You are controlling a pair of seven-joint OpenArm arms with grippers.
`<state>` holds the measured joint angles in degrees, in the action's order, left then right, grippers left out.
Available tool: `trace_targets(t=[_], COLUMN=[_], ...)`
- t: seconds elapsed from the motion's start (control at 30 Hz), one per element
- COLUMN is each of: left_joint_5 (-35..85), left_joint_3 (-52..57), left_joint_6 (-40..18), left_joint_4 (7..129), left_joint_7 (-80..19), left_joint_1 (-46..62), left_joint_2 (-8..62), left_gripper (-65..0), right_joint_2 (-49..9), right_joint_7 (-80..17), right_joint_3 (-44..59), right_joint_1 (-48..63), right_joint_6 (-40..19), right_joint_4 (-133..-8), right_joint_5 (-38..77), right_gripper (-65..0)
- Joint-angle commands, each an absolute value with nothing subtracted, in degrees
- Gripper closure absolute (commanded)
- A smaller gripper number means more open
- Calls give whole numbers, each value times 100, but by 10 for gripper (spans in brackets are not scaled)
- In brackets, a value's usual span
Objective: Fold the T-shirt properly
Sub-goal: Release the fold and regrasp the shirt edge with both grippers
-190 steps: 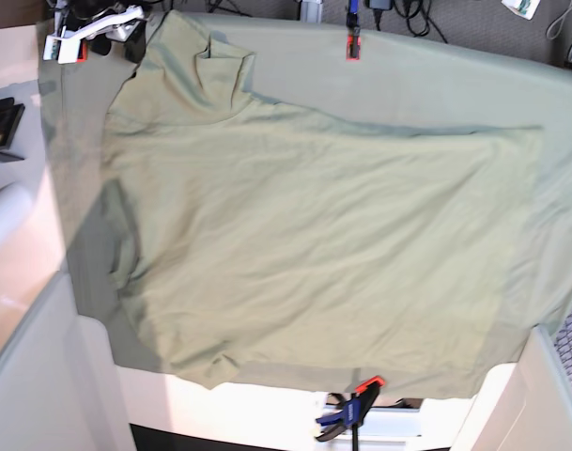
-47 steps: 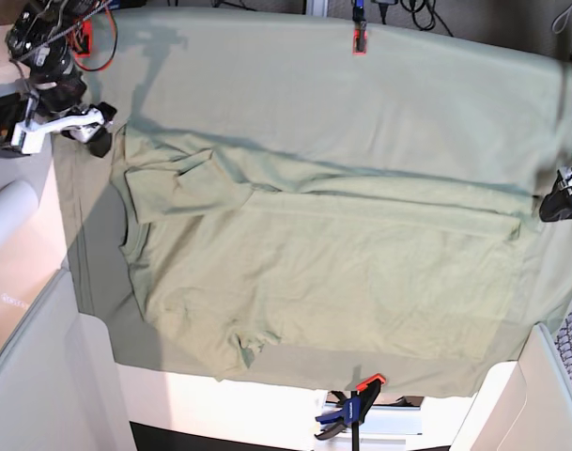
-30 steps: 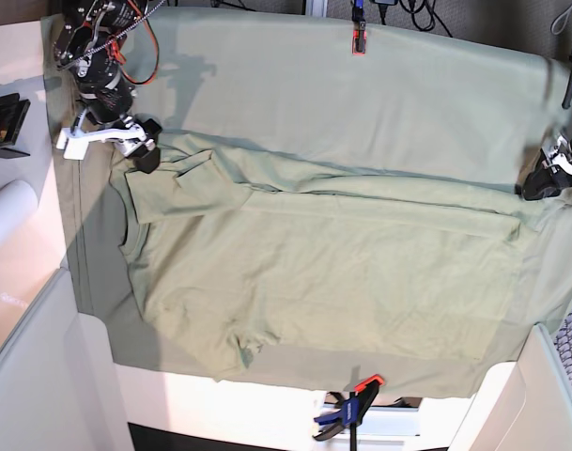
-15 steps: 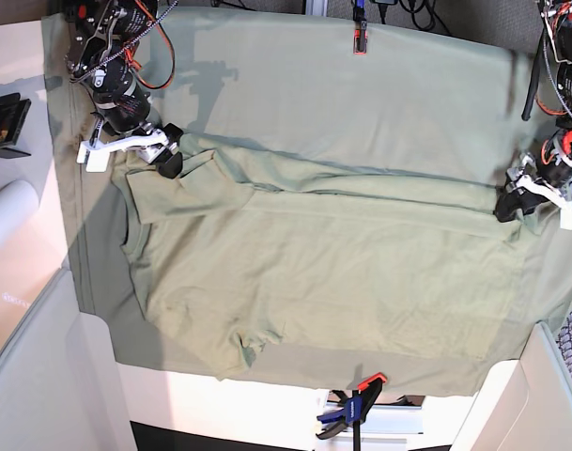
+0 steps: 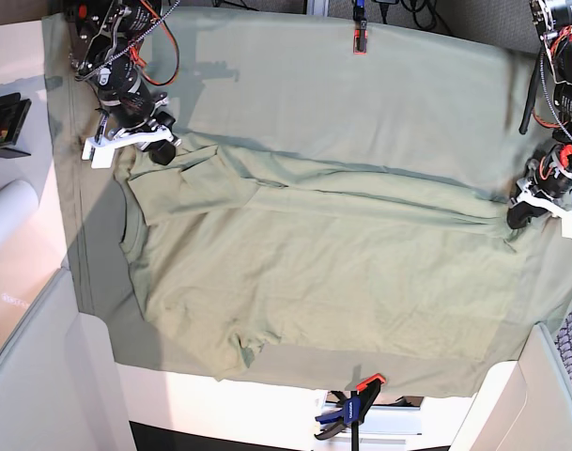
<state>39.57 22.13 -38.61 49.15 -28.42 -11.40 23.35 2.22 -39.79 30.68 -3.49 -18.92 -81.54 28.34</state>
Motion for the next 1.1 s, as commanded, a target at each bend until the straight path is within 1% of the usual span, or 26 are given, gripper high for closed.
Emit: trace_targets(t=[0.0, 0.07, 0.17, 0.27, 0.4, 0.53, 0.73, 0.9, 1.07], left_joint_5=[4014, 4375, 4807, 4956, 5028, 5094, 5221, 5297, 5295], left_joint_3=[2209, 2211, 2211, 2211, 2226, 2469, 3006, 3057, 3057], left_joint_6=[-4000, -4000, -4000, -4000, -4000, -4000, -4000, -4000, -4000], left_joint_4=[4956, 5004, 5345, 5881, 6628, 7387, 8191, 8333, 8333], left_joint_7=[-3055, -3297, -3548, -3588, -3632, -3651, -3715, -3715, -3684], left_joint_1=[-1181, -1076, -681, -141, 578, 1326, 2213, 2591, 2655], left_joint_2=[2456, 2596, 2880, 3114, 3286, 3304, 3301, 3288, 3225], left_gripper=[0, 0, 0, 0, 0, 0, 0, 0, 0], right_joint_2=[187, 187, 108, -95, -412, -602, -668, -666, -663], right_joint_7=[-4064, -4351, -4504, -4504, -4510, -4574, -4613, -4639, -4646], right_joint_3=[3063, 3063, 3063, 3063, 3063, 3063, 3236, 3470, 3481], right_joint_1=[-421, -360, -49, 340, 816, 1389, 2121, 2495, 2705], right_joint_6=[-1949, -1951, -1981, -1984, -1984, -1979, -1977, -1977, -1979], right_joint_4=[-8320, -8547, -9161, -9664, -9998, -10311, -10840, -11015, -11013], right_joint_5=[2987, 3076, 3197, 3194, 3203, 3238, 3262, 3387, 3387], right_gripper=[0, 0, 0, 0, 0, 0, 0, 0, 0])
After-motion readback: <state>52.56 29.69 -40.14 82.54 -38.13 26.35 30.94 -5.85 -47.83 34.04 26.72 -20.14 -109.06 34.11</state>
